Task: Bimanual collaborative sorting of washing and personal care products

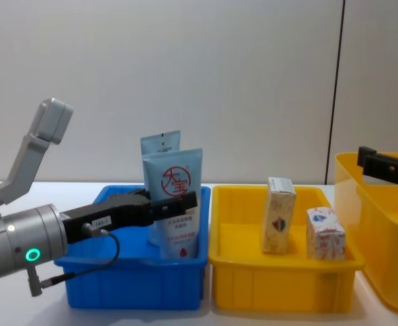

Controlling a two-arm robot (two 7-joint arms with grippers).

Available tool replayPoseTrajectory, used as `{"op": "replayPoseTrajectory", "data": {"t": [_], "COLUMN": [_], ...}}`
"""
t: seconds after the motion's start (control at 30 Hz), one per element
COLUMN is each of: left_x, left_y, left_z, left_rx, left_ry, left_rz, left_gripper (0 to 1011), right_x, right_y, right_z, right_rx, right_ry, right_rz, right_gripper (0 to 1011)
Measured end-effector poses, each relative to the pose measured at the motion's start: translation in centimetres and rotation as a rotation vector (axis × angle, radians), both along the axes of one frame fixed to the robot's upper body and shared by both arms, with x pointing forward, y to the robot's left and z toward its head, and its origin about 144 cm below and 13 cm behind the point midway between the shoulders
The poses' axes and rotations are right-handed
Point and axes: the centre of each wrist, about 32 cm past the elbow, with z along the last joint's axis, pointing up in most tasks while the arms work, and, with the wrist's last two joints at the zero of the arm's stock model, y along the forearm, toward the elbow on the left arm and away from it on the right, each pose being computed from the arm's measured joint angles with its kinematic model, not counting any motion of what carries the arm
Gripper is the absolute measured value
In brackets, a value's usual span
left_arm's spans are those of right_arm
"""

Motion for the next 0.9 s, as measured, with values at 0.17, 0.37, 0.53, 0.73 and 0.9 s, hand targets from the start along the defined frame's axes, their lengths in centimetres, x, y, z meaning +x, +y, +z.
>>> {"op": "replayPoseTrajectory", "data": {"t": [0.17,0.37,0.53,0.73,0.9], "left_x": [0.6,1.3,1.7,1.8,1.9], "left_y": [0.1,-0.1,0.0,-0.1,-0.1], "left_z": [0.0,-0.2,-0.2,-0.2,-0.2], "left_rx": [-0.002,-0.012,-0.015,-0.017,-0.018], "left_ry": [-0.002,-0.003,-0.002,-0.003,-0.002], "left_rz": [-0.026,-0.066,-0.086,-0.100,-0.109], "left_gripper": [1001,1001,1001,1001,945], "right_x": [0.0,0.0,0.0,0.0,0.0], "right_y": [0.0,0.0,0.0,0.0,0.0], "right_z": [0.0,0.0,0.0,0.0,0.0], "right_rx": [0.000,0.000,0.000,0.000,0.000], "right_ry": [0.000,0.000,0.000,0.000,0.000], "right_rz": [0.000,0.000,0.000,0.000,0.000], "right_gripper": [1002,1002,1002,1002,1002]}}
